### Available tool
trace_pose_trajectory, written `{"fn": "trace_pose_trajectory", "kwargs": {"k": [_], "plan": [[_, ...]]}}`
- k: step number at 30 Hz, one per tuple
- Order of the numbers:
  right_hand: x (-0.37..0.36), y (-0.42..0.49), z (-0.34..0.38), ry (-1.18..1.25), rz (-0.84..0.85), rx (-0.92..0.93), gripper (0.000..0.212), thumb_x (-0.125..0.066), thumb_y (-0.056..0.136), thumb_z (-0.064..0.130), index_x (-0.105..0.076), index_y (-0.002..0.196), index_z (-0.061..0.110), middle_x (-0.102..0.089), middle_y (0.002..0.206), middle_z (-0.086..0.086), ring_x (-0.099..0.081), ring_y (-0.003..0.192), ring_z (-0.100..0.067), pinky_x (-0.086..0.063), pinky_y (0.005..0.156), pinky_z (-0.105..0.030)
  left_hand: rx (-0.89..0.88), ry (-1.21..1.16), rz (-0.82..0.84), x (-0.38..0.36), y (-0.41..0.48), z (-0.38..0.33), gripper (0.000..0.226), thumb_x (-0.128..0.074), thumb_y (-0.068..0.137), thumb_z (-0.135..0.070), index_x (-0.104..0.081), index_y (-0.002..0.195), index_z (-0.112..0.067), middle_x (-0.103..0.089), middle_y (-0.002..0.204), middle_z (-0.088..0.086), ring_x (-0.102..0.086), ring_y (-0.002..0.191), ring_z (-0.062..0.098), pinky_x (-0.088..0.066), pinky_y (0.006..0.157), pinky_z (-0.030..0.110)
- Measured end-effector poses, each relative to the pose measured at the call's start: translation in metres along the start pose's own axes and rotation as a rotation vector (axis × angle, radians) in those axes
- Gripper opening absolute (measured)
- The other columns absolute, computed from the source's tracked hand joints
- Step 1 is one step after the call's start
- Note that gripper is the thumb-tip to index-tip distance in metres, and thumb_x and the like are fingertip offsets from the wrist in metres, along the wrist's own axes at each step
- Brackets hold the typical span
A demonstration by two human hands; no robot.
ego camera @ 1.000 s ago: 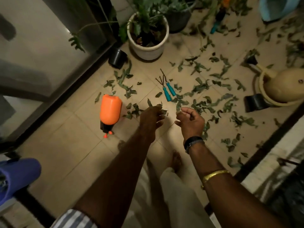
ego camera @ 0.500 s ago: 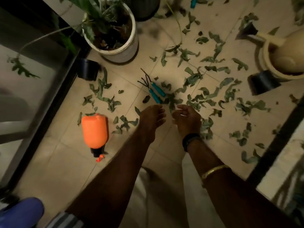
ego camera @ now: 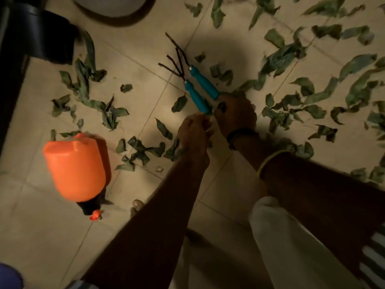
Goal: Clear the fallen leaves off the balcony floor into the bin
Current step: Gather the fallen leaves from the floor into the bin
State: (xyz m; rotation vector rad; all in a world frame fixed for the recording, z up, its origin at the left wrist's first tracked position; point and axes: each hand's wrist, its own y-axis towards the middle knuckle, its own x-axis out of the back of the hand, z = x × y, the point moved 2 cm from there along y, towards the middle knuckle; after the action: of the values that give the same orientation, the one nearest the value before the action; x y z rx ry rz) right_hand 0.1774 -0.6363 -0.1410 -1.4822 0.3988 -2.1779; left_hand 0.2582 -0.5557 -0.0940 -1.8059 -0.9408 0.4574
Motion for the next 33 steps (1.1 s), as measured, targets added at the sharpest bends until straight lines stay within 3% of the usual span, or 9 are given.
{"fn": "trace_pose_trajectory", "kwargs": {"k": [3,9,12,14,17,20,24,28,33], "plan": [[-0.027,0.022,-0.010,-0.085,-0.023,-0.105,0.062,-0.070,0.085,0.037,-0.044,0.140,0.023,-0.039,0.142,-0.014,-0.041,0.125,-0.036,-0.046,0.089,-0.048,0.012,-0.021,-0.006,0.005,0.023,0.011,0.019,-0.054,0.095,-0.022,-0.066,0.106,-0.012,-0.068,0.090,0.007,-0.062,0.079,0.022,-0.052,0.070,0.038],[-0.025,0.025,-0.034,0.091,-0.106,-0.203,0.026,-0.055,0.093,0.012,-0.074,0.107,0.021,-0.067,0.116,-0.008,-0.063,0.104,-0.030,-0.050,0.083,-0.032,0.021,-0.029,-0.009,0.005,0.032,0.016,0.018,-0.055,0.096,-0.024,-0.065,0.105,-0.013,-0.068,0.093,0.006,-0.062,0.083,0.022,-0.053,0.070,0.035],[-0.007,0.005,-0.030,0.385,-0.137,-0.277,0.024,-0.065,0.084,0.015,-0.072,0.102,0.029,-0.073,0.104,-0.002,-0.067,0.097,-0.025,-0.057,0.088,-0.039,-0.003,0.015,0.024,-0.003,0.019,0.009,0.023,-0.053,0.097,-0.029,-0.061,0.115,-0.018,-0.066,0.113,0.005,-0.063,0.099,0.017,-0.054,0.081,0.032],[0.001,-0.011,-0.022,0.640,-0.161,-0.318,0.031,-0.074,0.076,0.022,-0.061,0.097,0.040,-0.073,0.098,-0.001,-0.070,0.091,-0.024,-0.061,0.076,-0.046,-0.006,0.039,0.156,-0.015,0.011,0.001,0.033,-0.050,0.098,-0.040,-0.056,0.126,-0.023,-0.064,0.120,0.001,-0.063,0.108,0.016,-0.055,0.086,0.035],[0.015,-0.024,0.000,0.798,-0.193,-0.316,0.024,-0.079,0.073,0.028,-0.061,0.083,0.039,-0.071,0.083,0.004,-0.071,0.076,-0.014,-0.059,0.061,-0.034,0.089,-0.029,0.292,-0.037,-0.003,-0.017,0.037,-0.041,0.103,-0.045,-0.056,0.125,-0.020,-0.066,0.118,0.001,-0.064,0.107,0.016,-0.055,0.083,0.037],[0.024,-0.019,0.016,0.653,-0.214,-0.165,0.009,-0.072,0.089,0.021,-0.068,0.084,0.027,-0.068,0.079,0.013,-0.063,0.070,0.000,-0.055,0.065,-0.023,0.135,-0.183,0.230,-0.048,-0.002,-0.031,0.036,-0.050,0.101,-0.035,-0.061,0.122,-0.008,-0.070,0.105,0.008,-0.066,0.098,0.021,-0.057,0.083,0.034],[0.027,-0.007,0.027,0.342,-0.108,0.091,0.026,-0.058,0.095,0.038,-0.074,0.093,0.018,-0.069,0.096,-0.001,-0.063,0.087,-0.018,-0.056,0.079,-0.037,0.123,-0.197,0.120,-0.043,0.009,-0.045,0.025,-0.054,0.097,-0.021,-0.063,0.114,-0.006,-0.070,0.110,0.013,-0.069,0.101,0.025,-0.059,0.086,0.037],[0.046,0.023,0.034,0.446,-0.124,0.193,0.014,-0.058,0.094,0.023,-0.068,0.090,0.014,-0.055,0.108,-0.011,-0.058,0.092,-0.017,-0.052,0.073,-0.018,0.074,-0.201,0.013,-0.034,0.032,-0.061,0.018,-0.044,0.103,-0.012,-0.061,0.105,-0.005,-0.064,0.085,0.007,-0.062,0.071,0.017,-0.057,0.057,0.023],[0.026,0.112,0.038,-0.058,0.074,0.365,0.051,-0.051,0.093,0.010,-0.052,0.143,0.019,-0.037,0.153,-0.014,-0.042,0.134,-0.035,-0.043,0.107,-0.046,0.098,-0.161,0.011,-0.034,0.053,-0.056,0.020,-0.043,0.105,-0.016,-0.058,0.109,-0.004,-0.057,0.082,0.008,-0.056,0.062,0.015,-0.052,0.051,0.023]]}}
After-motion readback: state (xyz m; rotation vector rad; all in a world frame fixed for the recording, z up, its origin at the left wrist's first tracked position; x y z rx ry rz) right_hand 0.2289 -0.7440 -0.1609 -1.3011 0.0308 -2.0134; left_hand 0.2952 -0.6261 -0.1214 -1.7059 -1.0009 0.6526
